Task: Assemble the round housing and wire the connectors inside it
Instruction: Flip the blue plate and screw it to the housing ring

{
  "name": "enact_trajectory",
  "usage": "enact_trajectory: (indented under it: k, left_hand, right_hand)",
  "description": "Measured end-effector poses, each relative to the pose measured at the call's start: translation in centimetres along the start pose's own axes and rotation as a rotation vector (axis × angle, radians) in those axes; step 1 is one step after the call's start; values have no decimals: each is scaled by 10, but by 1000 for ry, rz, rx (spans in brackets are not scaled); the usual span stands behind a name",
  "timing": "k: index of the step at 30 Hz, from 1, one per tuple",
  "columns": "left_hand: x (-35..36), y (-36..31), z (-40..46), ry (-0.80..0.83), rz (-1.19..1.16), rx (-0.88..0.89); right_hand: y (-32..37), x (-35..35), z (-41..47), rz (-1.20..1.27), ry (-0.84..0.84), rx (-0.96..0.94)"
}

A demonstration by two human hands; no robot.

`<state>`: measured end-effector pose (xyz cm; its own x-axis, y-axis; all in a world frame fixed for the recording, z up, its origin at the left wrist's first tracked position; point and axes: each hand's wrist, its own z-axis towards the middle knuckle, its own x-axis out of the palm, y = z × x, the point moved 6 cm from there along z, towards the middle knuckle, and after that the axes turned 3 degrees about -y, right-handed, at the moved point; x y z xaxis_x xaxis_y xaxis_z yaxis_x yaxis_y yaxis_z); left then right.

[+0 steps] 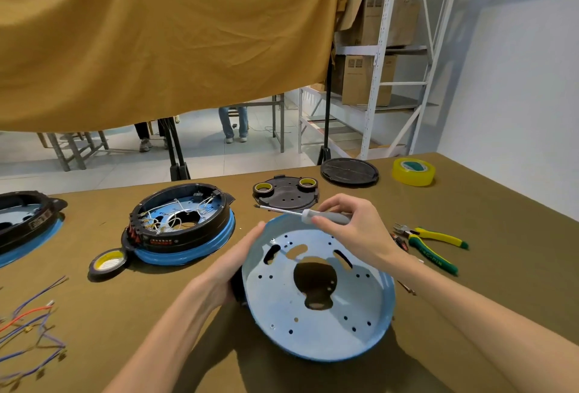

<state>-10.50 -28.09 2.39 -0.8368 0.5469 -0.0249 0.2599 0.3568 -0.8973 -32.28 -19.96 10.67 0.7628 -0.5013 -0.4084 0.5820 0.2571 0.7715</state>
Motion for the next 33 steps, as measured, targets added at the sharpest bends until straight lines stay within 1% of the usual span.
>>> enact_trajectory:
  k: [3, 5, 12, 15, 19, 21, 28, 30, 33]
  left_hand:
    - [-6, -7, -3, -58, -45, 132]
    - [-7, -12, -10, -101, -75, 179]
    - [-9, -37, -29, -326, -109, 348]
    - [-9, -45, -36, -361, -122, 440]
    - [-8, -48, -44, -379, -141, 500]
    - [-6, -49, -45, -365, -144, 505]
    - [-12, -45, -40, -321, -97, 426]
    - [-15, -44, -40, -313, -79, 382]
    - [-16, -37, -37, -309, -73, 274]
  right_hand:
    - [7, -7, -1, -41, 13, -18]
    - [14, -12, 0, -49, 16, -40]
    - [41, -33, 2, -15, -16, -133]
    - [46, -40, -3, -11, -5, -155]
    - [50, -39, -9, -65, 37, -171]
    - [52, -38, -9, -85, 40, -177]
    - [69, -41, -1, -150, 97, -207]
    - [78, -42, 5, -211, 137, -227]
    - [94, -40, 19, -373, 232, -240]
